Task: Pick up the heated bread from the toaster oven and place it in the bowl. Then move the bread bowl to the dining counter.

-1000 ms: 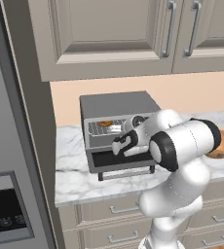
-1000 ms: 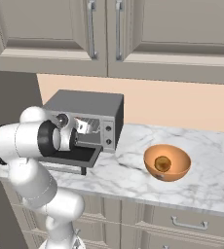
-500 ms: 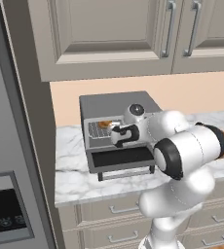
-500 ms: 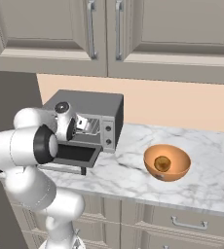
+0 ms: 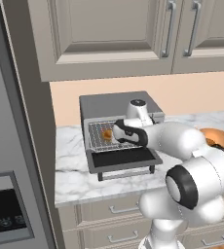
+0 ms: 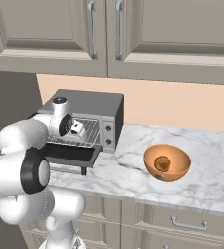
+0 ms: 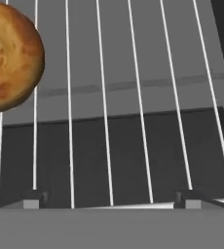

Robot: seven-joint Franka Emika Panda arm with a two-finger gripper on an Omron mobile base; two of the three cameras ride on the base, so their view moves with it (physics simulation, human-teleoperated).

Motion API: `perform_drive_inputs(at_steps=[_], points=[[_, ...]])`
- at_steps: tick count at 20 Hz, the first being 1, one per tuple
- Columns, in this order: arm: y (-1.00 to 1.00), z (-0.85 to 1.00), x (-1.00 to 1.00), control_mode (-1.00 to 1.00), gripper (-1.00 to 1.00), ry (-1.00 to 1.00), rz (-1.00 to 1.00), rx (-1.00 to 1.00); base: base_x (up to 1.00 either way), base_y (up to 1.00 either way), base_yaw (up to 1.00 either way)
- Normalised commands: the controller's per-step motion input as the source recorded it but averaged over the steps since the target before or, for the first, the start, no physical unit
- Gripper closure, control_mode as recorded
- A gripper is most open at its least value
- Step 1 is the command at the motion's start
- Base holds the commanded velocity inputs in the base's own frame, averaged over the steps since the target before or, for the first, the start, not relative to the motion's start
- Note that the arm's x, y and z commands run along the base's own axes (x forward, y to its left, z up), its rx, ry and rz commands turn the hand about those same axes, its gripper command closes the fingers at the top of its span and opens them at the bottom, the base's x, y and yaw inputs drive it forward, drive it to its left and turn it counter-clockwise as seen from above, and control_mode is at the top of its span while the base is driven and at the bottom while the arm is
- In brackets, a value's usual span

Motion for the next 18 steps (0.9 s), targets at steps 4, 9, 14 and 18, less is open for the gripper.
perform_drive_inputs(at_steps=[4, 9, 14, 18], points=[[0.10, -0.52, -1.00, -1.00, -1.00, 0.28, 0.00, -0.02, 0.00, 0.00, 0.00], [0.33, -0.54, -1.00, -1.00, -1.00, 0.10, 0.00, -0.03, 0.00, 0.00, 0.00], [0.59, 0.44, -0.63, -1.00, -1.00, -0.20, 0.00, 0.01, 0.00, 0.00, 0.00], [0.41, 0.84, 0.52, -1.00, -1.00, -0.10, 0.00, 0.00, 0.00, 0.00, 0.00]])
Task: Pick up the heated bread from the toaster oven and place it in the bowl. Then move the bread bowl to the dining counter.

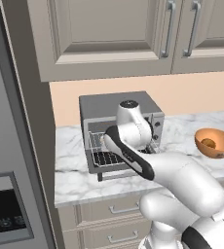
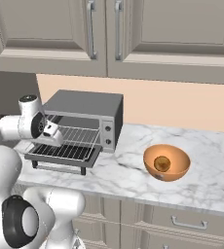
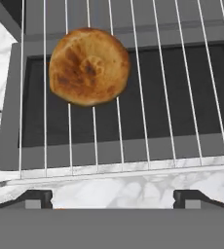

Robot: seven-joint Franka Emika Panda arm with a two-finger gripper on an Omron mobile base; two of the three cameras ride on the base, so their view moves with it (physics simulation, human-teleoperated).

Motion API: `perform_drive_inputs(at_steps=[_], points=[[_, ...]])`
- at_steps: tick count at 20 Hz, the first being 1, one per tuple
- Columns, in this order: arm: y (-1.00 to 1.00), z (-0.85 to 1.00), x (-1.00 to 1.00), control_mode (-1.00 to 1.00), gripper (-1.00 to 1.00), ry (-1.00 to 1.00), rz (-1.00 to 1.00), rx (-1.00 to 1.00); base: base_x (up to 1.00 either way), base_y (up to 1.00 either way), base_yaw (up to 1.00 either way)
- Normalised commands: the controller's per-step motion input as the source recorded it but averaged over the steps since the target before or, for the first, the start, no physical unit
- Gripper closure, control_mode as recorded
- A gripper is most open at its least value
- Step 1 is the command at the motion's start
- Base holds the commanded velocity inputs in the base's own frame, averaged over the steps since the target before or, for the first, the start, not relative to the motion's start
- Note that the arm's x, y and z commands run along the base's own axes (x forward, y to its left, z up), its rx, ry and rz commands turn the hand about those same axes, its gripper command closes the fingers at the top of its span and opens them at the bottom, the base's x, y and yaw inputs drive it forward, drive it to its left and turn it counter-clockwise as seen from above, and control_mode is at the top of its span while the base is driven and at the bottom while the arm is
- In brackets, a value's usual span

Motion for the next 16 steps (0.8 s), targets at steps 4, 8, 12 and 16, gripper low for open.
perform_drive_inputs(at_steps=[4, 8, 12, 16], points=[[0.01, 0.16, 0.95, -1.00, -1.00, -0.06, 0.00, 0.00, 0.00, 0.00, 0.00], [0.04, -0.04, 0.53, -1.00, -1.00, -0.05, 0.00, 0.00, 0.00, 0.00, 0.00], [0.27, -0.36, 0.02, -1.00, -1.00, 0.00, 0.00, 0.04, 0.00, 0.00, 0.00], [0.02, -0.30, 0.07, -1.00, -1.00, 0.00, 0.00, -0.02, 0.00, 0.00, 0.00]])
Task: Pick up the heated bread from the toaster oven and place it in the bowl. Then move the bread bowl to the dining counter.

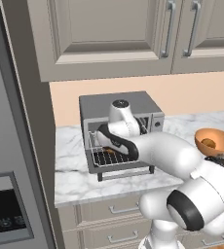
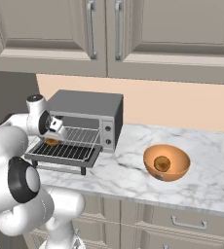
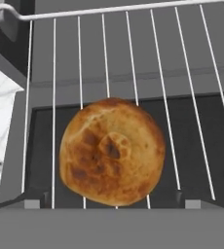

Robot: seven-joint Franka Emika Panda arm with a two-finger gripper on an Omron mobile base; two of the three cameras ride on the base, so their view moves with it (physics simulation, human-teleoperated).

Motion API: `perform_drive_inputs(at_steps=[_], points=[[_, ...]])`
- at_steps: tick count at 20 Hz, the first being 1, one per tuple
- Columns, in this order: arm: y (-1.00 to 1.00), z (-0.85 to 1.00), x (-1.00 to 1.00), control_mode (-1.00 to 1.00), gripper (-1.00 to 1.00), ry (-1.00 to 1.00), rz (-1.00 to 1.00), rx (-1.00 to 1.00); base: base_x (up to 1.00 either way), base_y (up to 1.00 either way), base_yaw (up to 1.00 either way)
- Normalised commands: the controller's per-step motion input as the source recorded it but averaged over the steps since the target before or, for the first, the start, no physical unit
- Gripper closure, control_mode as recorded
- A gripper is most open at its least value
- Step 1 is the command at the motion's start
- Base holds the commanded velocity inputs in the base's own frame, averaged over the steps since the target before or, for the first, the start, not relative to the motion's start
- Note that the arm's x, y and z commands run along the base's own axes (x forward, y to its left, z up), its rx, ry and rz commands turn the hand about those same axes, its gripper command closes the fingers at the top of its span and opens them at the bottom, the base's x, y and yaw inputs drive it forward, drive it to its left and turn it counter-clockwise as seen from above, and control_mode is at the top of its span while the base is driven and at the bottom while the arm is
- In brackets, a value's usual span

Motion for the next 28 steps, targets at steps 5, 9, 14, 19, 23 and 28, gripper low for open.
perform_drive_inputs(at_steps=[5, 9, 14, 19, 23, 28], points=[[0.01, -0.25, 0.00, -1.00, -1.00, 0.00, 0.00, -0.01, 0.00, 0.00, 0.00], [0.02, -0.19, 0.00, -1.00, -1.00, -0.08, 0.00, 0.00, 0.00, 0.00, 0.00], [0.03, -0.12, 0.11, -1.00, -1.00, -0.13, -0.01, 0.00, 0.00, 0.00, 0.00], [0.00, -0.09, 0.13, -1.00, -1.00, -0.09, -0.03, 0.00, 0.00, 0.00, 0.00], [0.00, -0.10, 0.02, -1.00, 1.00, -0.01, -0.01, 0.00, 0.00, 0.00, 0.00], [0.00, 0.00, 0.00, -1.00, 1.00, 0.00, 0.00, 0.00, 0.00, 0.00, 0.00]])
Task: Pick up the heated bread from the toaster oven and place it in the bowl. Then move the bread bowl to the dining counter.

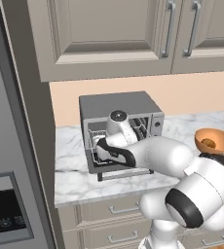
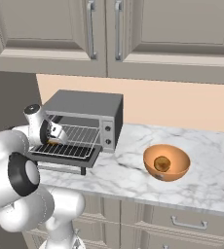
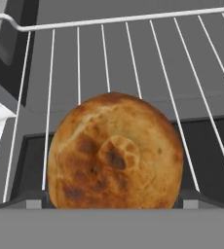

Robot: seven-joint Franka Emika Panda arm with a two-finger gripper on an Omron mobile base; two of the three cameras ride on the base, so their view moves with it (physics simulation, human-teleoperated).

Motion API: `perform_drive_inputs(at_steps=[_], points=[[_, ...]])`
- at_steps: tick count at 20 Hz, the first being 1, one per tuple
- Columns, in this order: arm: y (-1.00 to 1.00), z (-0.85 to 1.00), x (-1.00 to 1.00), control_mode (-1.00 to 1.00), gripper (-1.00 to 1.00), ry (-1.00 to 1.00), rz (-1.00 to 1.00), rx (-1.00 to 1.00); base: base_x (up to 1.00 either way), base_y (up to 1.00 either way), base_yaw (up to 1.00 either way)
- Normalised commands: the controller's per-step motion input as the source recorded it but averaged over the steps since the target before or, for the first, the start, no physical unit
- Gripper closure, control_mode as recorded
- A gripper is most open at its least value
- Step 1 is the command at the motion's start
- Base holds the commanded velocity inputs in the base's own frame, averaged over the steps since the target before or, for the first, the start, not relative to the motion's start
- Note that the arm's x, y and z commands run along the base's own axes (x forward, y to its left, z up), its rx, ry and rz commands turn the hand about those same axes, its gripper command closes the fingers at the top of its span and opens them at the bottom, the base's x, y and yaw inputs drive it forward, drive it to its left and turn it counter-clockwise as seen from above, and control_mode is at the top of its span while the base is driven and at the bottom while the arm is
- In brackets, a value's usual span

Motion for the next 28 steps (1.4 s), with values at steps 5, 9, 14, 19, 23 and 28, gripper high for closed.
perform_drive_inputs(at_steps=[5, 9, 14, 19, 23, 28], points=[[-0.27, 0.25, -0.77, -1.00, 1.00, 0.00, -0.08, 0.00, 0.00, 0.00, 0.00], [-0.83, 0.58, -1.00, -1.00, 1.00, -0.03, -0.21, 0.00, 0.00, 0.00, 0.00], [-1.00, 0.68, -0.91, -1.00, 1.00, 0.00, -0.31, 0.00, 0.00, 0.00, 0.00], [-1.00, 0.78, -0.49, -1.00, 1.00, -0.02, -0.26, 0.00, 0.00, 0.00, 0.00], [-1.00, 0.59, -0.14, -1.00, 1.00, -0.01, -0.22, 0.01, 0.00, 0.00, 0.00], [-1.00, 0.28, 0.13, -1.00, 1.00, 0.10, -0.25, 0.05, 0.00, 0.00, 0.00]])
